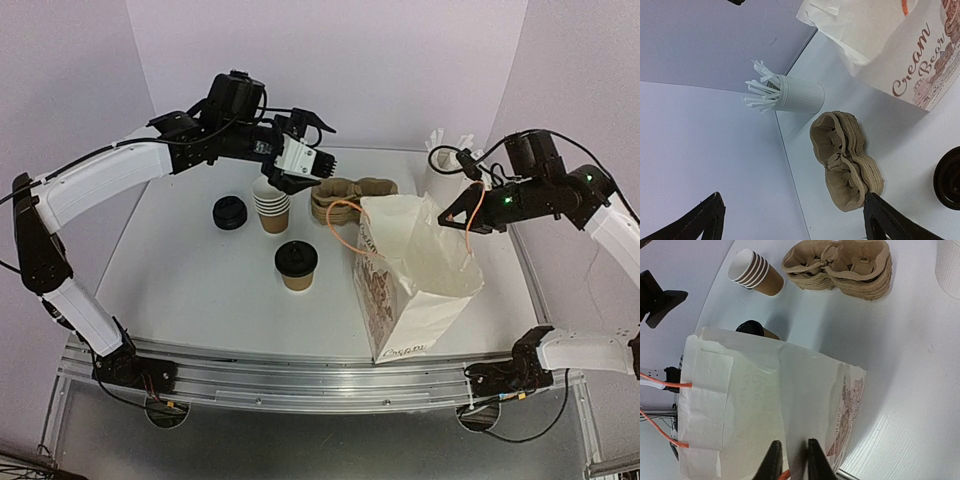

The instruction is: Pack the takeout coffee

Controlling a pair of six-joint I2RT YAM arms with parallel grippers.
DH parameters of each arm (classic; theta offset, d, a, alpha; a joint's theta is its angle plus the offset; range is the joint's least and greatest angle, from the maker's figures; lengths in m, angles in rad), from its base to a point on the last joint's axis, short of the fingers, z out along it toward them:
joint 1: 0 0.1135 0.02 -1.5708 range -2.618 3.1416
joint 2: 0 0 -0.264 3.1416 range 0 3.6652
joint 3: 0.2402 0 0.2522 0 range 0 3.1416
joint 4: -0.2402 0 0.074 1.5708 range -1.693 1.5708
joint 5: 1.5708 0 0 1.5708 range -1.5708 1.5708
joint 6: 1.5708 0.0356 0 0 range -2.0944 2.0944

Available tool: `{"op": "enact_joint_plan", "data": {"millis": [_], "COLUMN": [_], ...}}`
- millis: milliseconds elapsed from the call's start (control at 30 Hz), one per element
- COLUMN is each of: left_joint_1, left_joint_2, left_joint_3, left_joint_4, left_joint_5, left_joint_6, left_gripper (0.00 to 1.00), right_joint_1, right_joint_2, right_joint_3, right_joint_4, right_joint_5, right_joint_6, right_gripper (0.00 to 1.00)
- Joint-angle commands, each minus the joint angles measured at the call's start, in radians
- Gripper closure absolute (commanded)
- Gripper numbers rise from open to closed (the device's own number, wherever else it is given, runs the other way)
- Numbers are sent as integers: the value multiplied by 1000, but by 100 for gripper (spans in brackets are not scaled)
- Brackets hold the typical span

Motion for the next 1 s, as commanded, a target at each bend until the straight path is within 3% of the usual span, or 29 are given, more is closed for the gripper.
{"op": "enact_joint_plan", "data": {"millis": [0,433,667,700,767,833,967], "left_joint_1": [4,5,5,5,5,5,5], "left_joint_2": [-47,-98,-111,-110,-112,-116,-131], "left_joint_3": [-8,-123,-148,-149,-146,-142,-142], "left_joint_4": [67,145,150,148,142,129,110], "left_joint_5": [-28,-41,-47,-48,-51,-55,-66], "left_joint_6": [-78,-237,-281,-285,-296,-300,-298], "left_gripper": [4,4,4,4,4,4,3], "right_joint_1": [2,2,2,2,2,2,2], "right_joint_2": [-37,109,100,99,95,88,62], "right_joint_3": [21,110,103,102,106,118,128], "right_joint_4": [-2,-38,-46,-46,-48,-56,-73], "right_joint_5": [104,348,344,342,341,340,311], "right_joint_6": [19,30,46,50,56,57,52], "right_gripper": [99,100,100,96,75,61,50]}}
